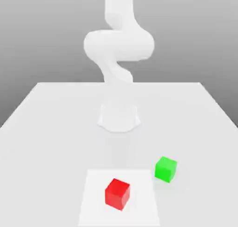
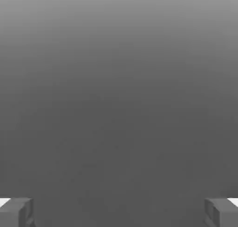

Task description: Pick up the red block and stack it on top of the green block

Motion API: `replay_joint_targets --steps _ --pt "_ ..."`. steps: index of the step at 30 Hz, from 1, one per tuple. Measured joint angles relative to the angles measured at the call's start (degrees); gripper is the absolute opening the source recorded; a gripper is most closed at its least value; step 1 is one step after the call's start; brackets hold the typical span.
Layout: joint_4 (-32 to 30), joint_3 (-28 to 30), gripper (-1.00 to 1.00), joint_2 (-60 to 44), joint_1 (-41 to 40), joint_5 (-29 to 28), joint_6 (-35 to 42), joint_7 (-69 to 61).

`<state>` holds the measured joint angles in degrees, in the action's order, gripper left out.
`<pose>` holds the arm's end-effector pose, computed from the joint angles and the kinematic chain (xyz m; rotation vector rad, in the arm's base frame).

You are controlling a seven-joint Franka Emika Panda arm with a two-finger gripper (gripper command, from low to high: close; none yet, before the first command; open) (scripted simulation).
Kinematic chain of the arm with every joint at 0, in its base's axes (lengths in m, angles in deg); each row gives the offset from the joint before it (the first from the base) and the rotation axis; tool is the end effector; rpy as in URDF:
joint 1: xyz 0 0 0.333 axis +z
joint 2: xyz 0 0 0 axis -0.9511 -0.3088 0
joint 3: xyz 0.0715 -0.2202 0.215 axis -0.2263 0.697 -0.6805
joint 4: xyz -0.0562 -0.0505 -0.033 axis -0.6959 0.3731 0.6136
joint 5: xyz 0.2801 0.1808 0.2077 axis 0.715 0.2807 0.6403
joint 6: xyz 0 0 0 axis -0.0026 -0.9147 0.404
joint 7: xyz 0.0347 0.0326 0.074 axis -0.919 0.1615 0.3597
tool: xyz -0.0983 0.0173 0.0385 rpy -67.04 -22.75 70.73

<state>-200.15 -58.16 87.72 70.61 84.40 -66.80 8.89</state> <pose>0.3818 0.0020 0.6645 -2.4713 1.1185 -0.9400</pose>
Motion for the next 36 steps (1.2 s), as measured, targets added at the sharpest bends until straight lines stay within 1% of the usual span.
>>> replay_joint_targets --steps 11,17,21,23,27,28,34,36 --pt "-9.14 -4.33 0.00 -23.26 -4.82 -2.21 -11.57 13.49" --pt "-14.05 -4.97 0.00 -35.71 -5.81 -2.86 -17.77 20.35" --pt "-17.34 -5.05 0.00 -43.90 -5.82 -1.72 -21.95 23.80" --pt "-17.58 -4.99 0.00 -48.01 -5.86 -2.08 -24.87 24.93" --pt "-16.61 -3.00 0.00 -56.30 -4.36 -4.36 -31.74 26.87" --pt "-16.41 -2.57 -1.00 -57.67 -4.00 -4.70 -32.89 27.13" --pt "-16.31 -2.40 -1.00 -58.36 -3.88 -5.02 -33.55 27.39" --pt "-16.63 -2.85 -1.00 -56.27 -4.17 -4.29 -31.78 26.87"
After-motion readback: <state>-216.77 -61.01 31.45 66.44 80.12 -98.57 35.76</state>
